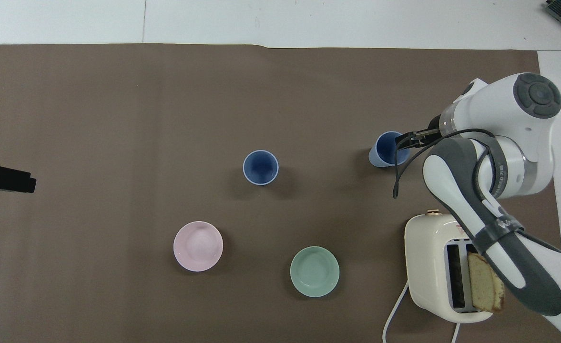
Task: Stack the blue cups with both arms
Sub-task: 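Reach the right gripper to the other blue cup and grasp it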
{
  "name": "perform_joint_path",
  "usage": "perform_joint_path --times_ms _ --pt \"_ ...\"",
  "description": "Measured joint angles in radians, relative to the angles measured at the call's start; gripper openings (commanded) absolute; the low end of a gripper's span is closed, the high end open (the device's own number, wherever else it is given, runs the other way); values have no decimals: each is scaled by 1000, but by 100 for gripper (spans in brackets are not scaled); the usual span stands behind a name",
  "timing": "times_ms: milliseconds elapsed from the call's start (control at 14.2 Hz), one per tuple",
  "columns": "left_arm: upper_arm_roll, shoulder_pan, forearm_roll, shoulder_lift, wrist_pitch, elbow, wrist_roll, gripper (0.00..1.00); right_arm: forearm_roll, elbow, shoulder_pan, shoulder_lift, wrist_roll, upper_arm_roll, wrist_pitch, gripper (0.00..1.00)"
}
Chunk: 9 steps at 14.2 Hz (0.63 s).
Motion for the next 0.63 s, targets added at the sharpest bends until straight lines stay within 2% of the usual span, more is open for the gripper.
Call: perform_joint_path --times_ms 281,351,421,492,632 --pt "1 0 -12 -1 0 0 0 100 0 -3 4 21 0 1 18 100" --pt "1 0 -16 -1 0 0 -1 100 0 -4 11 24 0 1 18 95" --pt "2 0 -20 -2 0 0 -1 100 0 -6 16 28 0 1 18 61" --pt "2 0 -26 -2 0 0 -1 100 0 -6 21 33 0 1 18 31" --pt "4 0 -31 -2 0 0 -1 100 0 -7 28 37 0 1 19 2"
